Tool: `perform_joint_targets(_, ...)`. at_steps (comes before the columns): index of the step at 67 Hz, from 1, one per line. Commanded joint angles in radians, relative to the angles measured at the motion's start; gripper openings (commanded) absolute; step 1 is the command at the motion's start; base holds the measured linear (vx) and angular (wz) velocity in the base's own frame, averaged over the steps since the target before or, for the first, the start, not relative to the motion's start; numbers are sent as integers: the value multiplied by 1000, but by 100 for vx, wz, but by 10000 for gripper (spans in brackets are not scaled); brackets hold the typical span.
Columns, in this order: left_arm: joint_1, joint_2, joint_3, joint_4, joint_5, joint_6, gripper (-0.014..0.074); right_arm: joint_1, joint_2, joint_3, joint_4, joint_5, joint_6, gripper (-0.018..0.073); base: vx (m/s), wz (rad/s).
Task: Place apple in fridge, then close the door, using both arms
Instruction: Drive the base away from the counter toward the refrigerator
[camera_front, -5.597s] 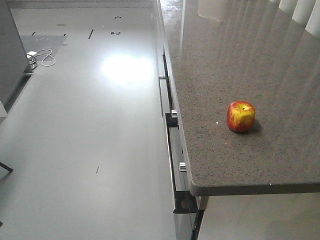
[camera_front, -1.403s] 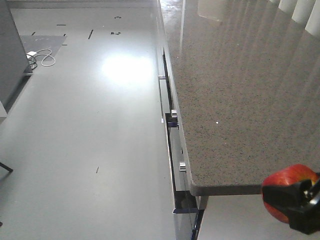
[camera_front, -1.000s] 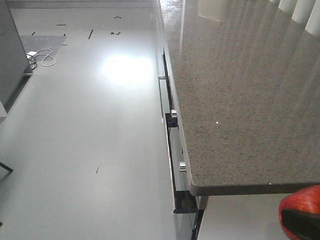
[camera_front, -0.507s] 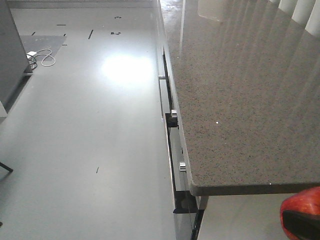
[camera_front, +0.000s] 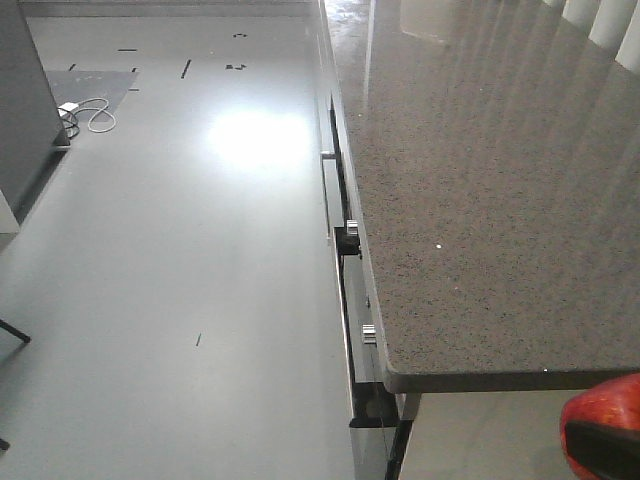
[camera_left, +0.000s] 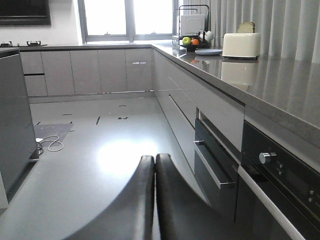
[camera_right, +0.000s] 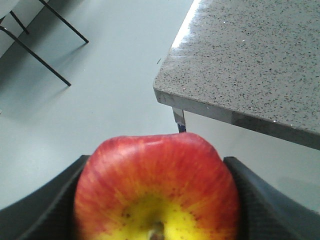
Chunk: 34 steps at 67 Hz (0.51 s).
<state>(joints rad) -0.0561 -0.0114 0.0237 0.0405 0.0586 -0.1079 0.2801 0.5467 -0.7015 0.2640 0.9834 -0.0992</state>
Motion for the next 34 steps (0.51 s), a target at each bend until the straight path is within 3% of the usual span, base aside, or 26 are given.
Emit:
perform_joint_targets(1,3,-15,-16,-4,-69,0,-6,0,4,-27,9,-63,-8,132,0,6)
perform_joint_targets(34,3,-15,-16,-4,-69,0,-6,0,4,-27,9,-63,-8,132,1,21)
